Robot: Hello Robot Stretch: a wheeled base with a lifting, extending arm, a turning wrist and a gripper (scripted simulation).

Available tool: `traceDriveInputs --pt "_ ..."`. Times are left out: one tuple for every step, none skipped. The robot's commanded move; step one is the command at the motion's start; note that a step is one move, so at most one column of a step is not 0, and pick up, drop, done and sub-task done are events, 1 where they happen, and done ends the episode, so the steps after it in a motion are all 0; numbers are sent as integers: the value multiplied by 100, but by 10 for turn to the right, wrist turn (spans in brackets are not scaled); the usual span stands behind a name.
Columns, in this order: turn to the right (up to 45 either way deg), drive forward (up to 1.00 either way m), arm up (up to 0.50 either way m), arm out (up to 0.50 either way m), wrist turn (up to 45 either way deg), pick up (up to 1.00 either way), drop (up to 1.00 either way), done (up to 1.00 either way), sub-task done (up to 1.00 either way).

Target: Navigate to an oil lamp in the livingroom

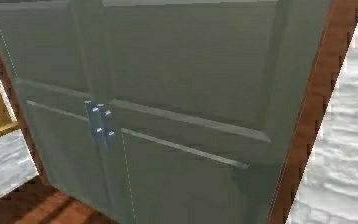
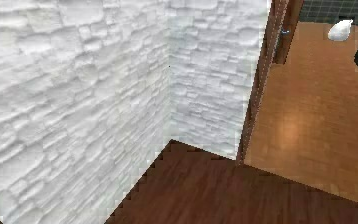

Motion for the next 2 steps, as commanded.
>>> traceDriveInputs --pt "0 5 0 0 0 0 0 0 0" --pt "-450 0 0 0 0 0 0 0 0"
